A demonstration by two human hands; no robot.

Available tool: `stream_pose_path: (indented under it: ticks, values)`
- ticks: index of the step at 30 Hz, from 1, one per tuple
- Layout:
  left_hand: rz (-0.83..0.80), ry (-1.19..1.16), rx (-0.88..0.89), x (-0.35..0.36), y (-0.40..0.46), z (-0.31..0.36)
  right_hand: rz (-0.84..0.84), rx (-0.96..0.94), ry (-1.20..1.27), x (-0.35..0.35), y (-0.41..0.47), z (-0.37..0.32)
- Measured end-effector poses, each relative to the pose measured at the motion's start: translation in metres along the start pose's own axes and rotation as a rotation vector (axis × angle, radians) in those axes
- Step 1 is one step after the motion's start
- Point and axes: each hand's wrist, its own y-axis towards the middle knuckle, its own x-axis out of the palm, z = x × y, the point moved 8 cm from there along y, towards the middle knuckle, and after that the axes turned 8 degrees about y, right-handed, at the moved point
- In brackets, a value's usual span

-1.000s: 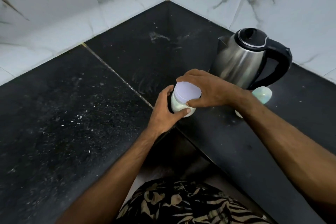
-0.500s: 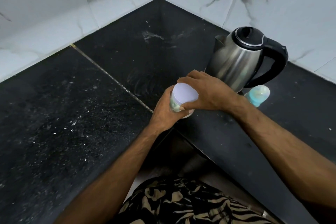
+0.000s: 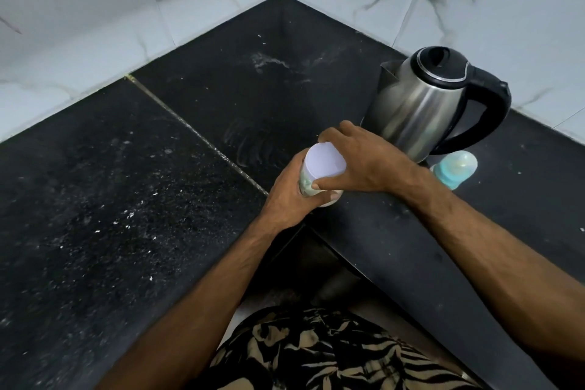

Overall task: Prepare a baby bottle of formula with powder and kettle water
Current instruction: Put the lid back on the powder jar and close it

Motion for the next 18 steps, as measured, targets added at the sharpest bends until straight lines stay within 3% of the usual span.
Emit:
stream_pose_path:
  ticks: [8,18]
  values:
    - [-0.004,0.022,-0.004,0.0005,0.0008,-0.0024,0.019,-0.046,-0.007,-0.004,-0.002,-0.0069]
    - [-0.007,0.018,-0.001,0.0013,0.0023,-0.0057,0.034,0.072,-0.019,-0.0032,-0.006,0.0005]
